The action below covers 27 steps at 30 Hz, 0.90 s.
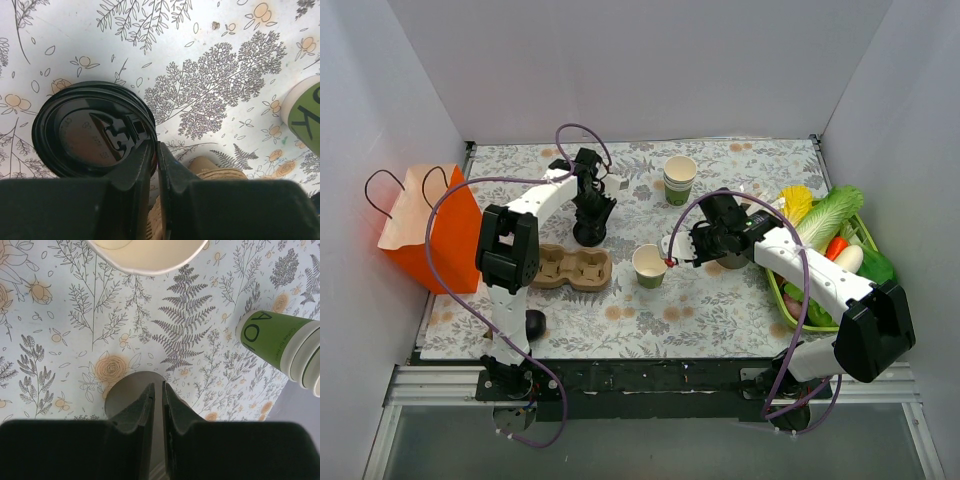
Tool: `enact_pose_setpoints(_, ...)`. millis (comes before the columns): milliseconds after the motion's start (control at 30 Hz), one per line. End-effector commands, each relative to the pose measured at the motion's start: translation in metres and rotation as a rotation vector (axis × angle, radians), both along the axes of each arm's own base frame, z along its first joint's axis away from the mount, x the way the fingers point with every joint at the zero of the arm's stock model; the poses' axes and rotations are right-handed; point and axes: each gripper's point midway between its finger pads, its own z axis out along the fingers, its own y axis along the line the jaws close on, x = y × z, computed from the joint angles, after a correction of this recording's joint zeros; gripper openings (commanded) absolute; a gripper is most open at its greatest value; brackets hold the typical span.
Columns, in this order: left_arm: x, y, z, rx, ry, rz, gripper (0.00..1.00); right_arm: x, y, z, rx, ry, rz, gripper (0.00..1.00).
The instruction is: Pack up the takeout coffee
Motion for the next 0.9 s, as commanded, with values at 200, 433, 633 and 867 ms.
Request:
enact_pose_setpoints(200,0.025,-0.009,0.045,-0.106,-0.067,0.073,0.02,0.002,0.013,0.018,0.063,-0.003,-0.015,0.19)
enact_pose_setpoints(433,0.032,-0.005,0.057,-0.172,-0.051,0.120,0.00,0.004,0.021,0.021,0.091,0.023,-0.045,0.19)
enact_pose_setpoints(633,0.029,-0.005,0.050,-0.298,0.048,0.166,0.03,0.006,0.030,0.028,0.117,0.041,-0.063,0.19)
enact_pose_setpoints(867,0.035,-0.014,0.069,-0.503,0.121,0.233,0.00,0.007,0.034,0.032,0.117,0.057,-0.076,0.19)
